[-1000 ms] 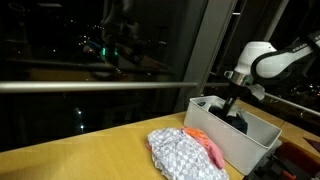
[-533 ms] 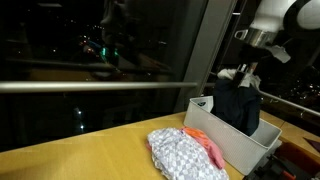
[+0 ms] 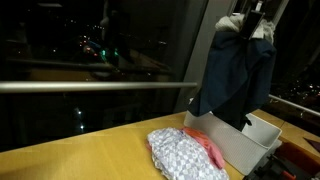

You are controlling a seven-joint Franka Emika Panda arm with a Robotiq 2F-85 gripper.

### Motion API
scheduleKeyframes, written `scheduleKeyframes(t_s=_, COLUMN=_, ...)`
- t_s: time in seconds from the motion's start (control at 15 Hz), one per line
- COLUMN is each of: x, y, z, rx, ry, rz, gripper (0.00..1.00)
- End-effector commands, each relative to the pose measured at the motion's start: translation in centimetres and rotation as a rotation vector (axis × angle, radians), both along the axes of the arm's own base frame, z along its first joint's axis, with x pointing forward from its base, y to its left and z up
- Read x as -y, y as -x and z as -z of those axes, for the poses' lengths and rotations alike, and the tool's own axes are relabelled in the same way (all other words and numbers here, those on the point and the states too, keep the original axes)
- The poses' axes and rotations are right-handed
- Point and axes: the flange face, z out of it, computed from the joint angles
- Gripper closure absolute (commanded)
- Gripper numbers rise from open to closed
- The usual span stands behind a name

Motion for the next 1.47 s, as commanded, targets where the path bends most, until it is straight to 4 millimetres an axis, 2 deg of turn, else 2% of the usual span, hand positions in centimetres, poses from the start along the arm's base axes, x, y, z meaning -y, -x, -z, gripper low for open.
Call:
scheduleKeyframes(t_s=0.0, x=-7.4, y=0.0, z=-2.9, rx=0.003, ry=0.019, rz=-0.077, gripper=0.98)
scheduleKeyframes(t_s=0.2, x=-11.6, y=0.0, z=-2.7, rx=-0.005, ry=0.022, rz=-0.136, gripper=0.98)
scheduleKeyframes(t_s=0.33, x=-13.3, y=-0.9, z=-1.0, rx=-0.025, ry=0.016, rz=-0.159, gripper=0.98)
scheduleKeyframes(t_s=0.47, x=-14.0, y=-2.0, z=0.6, rx=-0.052, ry=-0.004, rz=-0.173, gripper=0.98)
scheduleKeyframes(t_s=0.73, x=-15.4, y=-3.2, z=1.7, rx=-0.070, ry=-0.015, rz=-0.185, gripper=0.98)
scheduleKeyframes(t_s=1.2, x=-20.1, y=-2.7, z=1.5, rx=-0.070, ry=-0.007, rz=-0.244, gripper=0.98)
scheduleKeyframes(t_s=1.4, x=-21.2, y=-2.7, z=1.7, rx=-0.083, ry=-0.008, rz=-0.254, gripper=0.98)
